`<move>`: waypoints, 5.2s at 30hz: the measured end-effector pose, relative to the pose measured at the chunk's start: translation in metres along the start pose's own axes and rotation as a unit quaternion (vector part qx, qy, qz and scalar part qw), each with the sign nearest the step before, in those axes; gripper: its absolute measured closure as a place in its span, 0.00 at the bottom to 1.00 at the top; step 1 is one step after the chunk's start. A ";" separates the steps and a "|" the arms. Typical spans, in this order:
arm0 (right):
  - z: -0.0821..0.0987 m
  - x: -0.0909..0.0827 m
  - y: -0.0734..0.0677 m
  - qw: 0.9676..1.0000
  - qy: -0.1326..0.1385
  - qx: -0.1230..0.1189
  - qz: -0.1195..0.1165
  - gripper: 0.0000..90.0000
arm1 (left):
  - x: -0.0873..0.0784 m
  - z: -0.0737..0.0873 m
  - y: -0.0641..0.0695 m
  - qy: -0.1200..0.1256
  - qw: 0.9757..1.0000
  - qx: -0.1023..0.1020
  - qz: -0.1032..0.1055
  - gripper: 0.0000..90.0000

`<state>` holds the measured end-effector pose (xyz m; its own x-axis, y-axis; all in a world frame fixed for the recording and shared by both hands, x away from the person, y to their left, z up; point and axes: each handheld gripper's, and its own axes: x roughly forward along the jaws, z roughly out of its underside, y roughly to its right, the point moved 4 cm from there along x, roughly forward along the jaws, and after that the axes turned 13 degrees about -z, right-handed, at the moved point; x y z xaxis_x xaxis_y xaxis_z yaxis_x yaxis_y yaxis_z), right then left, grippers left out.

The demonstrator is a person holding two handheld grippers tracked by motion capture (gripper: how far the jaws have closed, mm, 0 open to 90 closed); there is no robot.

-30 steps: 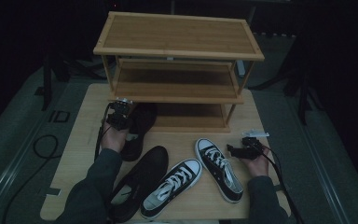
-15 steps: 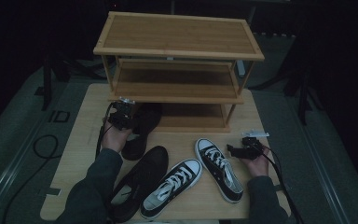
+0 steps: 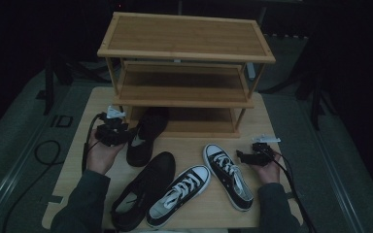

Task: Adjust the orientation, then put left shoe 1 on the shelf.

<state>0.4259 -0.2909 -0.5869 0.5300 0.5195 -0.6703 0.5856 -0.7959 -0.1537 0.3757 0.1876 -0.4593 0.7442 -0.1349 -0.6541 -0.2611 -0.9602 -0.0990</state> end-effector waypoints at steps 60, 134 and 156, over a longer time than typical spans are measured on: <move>0.000 0.000 0.000 1.000 0.000 -0.001 0.001 0.20 | 0.036 0.091 0.041 -0.123 0.986 0.110 0.032 0.99; 0.000 0.000 0.000 1.000 0.000 -0.001 -0.001 0.20 | 0.098 0.027 0.042 -0.122 0.986 0.111 -0.004 0.84; 0.000 0.000 0.000 1.000 0.000 -0.001 -0.001 0.20 | 0.000 0.020 0.024 -0.066 0.990 0.104 0.063 0.61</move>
<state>0.4261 -0.2909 -0.5869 0.5292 0.5210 -0.6697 0.5878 -0.7943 -0.1534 0.3567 0.1691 -0.4764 0.6141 -0.2043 -0.7623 -0.4784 -0.8646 -0.1537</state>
